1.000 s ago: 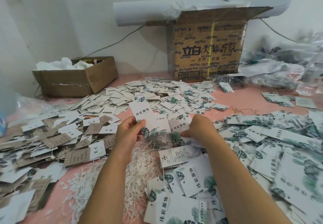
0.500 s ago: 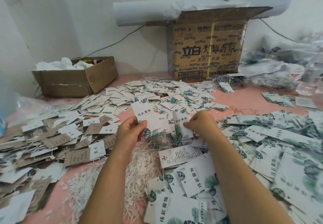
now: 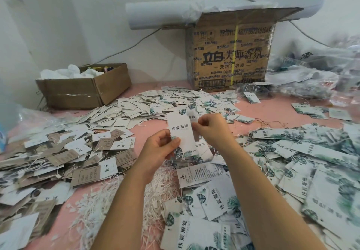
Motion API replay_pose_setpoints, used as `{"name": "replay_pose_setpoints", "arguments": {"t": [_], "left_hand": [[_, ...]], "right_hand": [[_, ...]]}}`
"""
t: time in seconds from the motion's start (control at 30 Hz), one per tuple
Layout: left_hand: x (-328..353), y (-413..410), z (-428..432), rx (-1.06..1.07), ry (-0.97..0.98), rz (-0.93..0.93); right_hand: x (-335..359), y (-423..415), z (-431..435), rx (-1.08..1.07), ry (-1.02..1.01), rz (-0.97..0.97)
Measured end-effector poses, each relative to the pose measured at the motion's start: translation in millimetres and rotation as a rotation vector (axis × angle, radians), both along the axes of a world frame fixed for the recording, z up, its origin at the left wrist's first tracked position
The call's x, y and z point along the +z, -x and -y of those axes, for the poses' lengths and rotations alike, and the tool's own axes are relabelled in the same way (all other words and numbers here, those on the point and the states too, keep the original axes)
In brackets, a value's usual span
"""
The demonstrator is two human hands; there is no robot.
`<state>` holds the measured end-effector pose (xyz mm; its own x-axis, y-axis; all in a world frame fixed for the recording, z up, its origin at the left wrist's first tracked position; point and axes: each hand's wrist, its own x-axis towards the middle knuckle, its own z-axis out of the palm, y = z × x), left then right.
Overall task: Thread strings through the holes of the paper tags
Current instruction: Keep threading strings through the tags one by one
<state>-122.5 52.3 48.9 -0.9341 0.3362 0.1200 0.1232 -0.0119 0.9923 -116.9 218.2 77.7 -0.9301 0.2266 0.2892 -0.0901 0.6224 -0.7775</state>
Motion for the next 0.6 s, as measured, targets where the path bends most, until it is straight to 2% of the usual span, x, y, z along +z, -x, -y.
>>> {"name": "replay_pose_setpoints", "arguments": {"t": [0.07, 0.2, 0.3, 0.43, 0.6], "left_hand": [[1.4, -0.6, -0.5, 0.009, -0.003, -0.001], [0.9, 2.7, 2.8, 0.087, -0.021, 0.001], [0.6, 3.3, 3.7, 0.083, -0.031, -0.004], [3.0, 1.8, 2.6, 0.016, -0.051, -0.033], [3.3, 1.2, 2.5, -0.030, 0.006, -0.050]], "right_hand": [[1.6, 0.0, 0.8, -0.076, 0.028, -0.069], [8.2, -2.7, -4.4, -0.118, 0.301, -0.281], [10.9, -5.1, -5.3, 0.007, 0.366, -0.197], [5.0, -5.0, 1.0, 0.167, 0.187, 0.044], [5.4, -6.4, 7.0, 0.250, -0.034, 0.108]]}}
